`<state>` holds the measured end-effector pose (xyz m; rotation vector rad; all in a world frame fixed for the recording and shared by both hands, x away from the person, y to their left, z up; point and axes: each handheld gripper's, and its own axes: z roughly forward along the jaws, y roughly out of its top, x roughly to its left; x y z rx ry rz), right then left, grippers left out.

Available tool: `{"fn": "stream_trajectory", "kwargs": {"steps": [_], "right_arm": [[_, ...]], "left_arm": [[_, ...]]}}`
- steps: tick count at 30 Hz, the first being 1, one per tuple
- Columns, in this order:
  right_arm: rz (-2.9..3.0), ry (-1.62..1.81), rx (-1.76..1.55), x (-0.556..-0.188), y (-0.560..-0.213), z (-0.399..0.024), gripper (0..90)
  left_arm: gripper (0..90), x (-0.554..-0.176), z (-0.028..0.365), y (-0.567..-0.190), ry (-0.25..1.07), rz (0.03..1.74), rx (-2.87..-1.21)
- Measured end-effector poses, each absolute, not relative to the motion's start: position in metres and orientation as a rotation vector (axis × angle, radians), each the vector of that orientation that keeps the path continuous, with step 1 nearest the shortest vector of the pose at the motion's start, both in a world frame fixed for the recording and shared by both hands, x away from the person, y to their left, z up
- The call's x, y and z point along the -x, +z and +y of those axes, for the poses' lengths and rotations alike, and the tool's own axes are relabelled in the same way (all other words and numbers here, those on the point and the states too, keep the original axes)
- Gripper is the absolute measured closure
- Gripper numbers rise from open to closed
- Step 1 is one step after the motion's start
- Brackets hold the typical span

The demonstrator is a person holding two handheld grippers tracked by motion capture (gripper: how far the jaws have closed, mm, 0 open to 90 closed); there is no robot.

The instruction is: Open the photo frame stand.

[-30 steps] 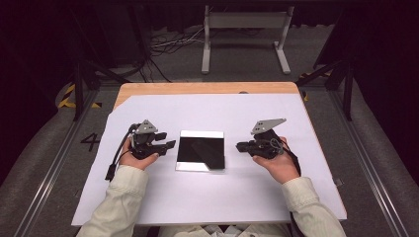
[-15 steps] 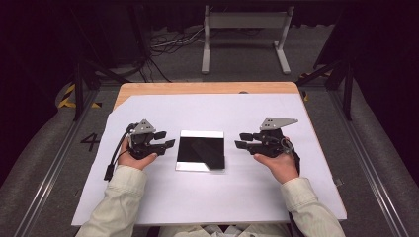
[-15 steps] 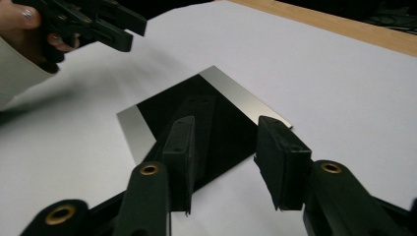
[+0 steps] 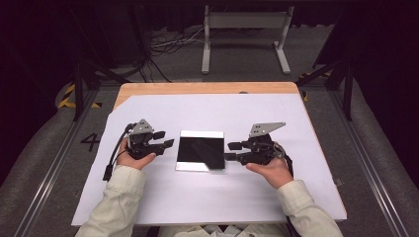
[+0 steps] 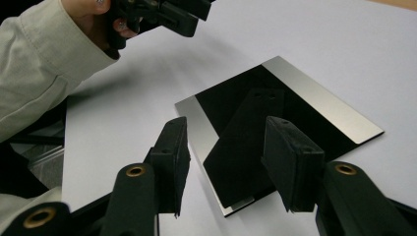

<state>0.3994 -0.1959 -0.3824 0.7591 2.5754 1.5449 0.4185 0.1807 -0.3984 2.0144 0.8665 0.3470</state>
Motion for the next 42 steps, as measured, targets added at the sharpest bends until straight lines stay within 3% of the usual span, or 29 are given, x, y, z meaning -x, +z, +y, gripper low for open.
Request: {"fn": "stream_trajectory", "kwargs": {"steps": [7, 16, 42], "right_arm": [[2.633, 1.483, -0.719, -0.393, -0.385, -0.184, 53.5], [2.728, 1.205, -0.76, -0.389, -0.396, -0.173, 64.1], [2.865, 0.826, -0.88, -0.393, -0.413, -0.161, 70.1]], "left_arm": [[50.0, -0.418, 0.181, -0.398, 0.344, 0.867, -2.015], [50.0, -0.418, 0.182, -0.399, 0.341, 0.878, -2.016], [50.1, -0.419, 0.181, -0.4, 0.345, 0.875, -2.024]]}}
